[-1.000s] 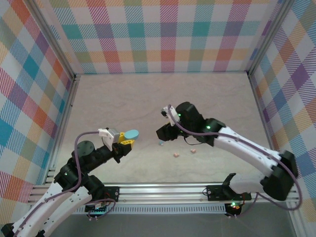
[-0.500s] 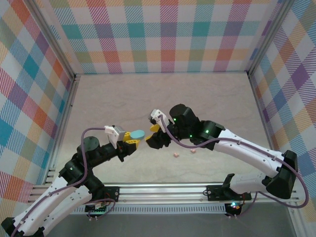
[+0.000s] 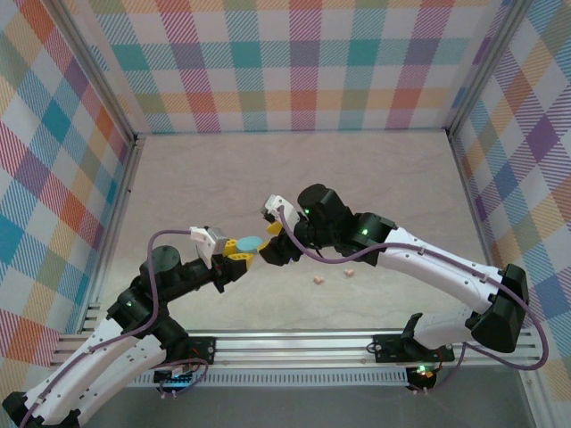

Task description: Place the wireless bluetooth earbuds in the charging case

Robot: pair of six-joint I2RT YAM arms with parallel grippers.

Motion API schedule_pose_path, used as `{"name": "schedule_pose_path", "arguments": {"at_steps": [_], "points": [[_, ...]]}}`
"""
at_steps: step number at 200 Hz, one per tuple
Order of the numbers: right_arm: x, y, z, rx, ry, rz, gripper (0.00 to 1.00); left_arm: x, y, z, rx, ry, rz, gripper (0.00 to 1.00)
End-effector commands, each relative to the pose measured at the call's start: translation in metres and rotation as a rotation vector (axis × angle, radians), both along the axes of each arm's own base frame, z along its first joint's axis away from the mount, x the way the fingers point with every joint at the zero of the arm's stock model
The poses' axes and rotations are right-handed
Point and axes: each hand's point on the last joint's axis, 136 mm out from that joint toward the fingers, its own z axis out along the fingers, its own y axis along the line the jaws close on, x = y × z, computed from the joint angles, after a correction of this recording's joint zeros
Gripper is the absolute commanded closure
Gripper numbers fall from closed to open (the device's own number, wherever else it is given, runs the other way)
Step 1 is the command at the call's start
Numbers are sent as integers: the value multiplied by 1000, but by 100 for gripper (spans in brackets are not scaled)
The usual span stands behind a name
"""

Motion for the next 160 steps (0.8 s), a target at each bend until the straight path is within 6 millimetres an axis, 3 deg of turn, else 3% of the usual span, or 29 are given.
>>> {"name": "schedule_pose_path", "arguments": {"at_steps": [1,98,145,160], "points": [[4,2,12,14,-39,-17,40,-6,-2,29,-59,-64,-27,76],[56,-27,12,-61,-22,-328,43,-8,-4,28,-68,-51,-41,76],[58,-32,8,-89,15,-339,43,-8,-4,30,-73,-50,-42,76],[50,-31,10,-69,32,-302,43,-7,-3,29,-72,-47,-35,76]]}}
